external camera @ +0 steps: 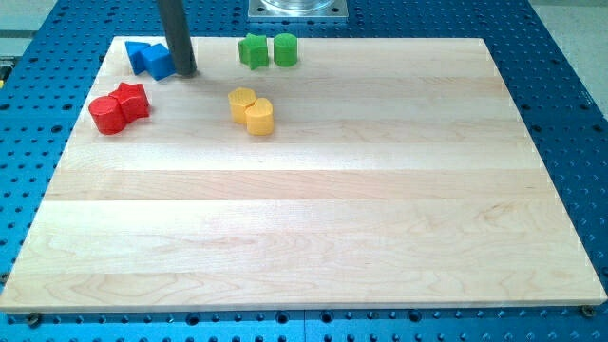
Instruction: Place the red star diagonally right to the red circle
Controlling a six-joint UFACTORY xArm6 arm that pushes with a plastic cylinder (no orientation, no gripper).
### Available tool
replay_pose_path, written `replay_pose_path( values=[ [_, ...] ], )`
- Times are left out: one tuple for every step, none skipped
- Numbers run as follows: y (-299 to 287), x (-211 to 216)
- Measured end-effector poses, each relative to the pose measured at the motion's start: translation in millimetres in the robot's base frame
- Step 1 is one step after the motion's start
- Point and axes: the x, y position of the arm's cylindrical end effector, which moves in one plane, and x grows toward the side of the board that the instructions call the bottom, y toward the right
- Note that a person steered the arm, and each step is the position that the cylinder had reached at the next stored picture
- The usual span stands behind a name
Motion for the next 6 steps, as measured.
replay_pose_path(
  values=[
    [-14.0, 0.6],
    [-14.0, 4.8],
    [-14.0, 4.8],
    [-14.0, 10.8],
    [-14.1, 14.2],
    [-26.0, 14.2]
  ],
)
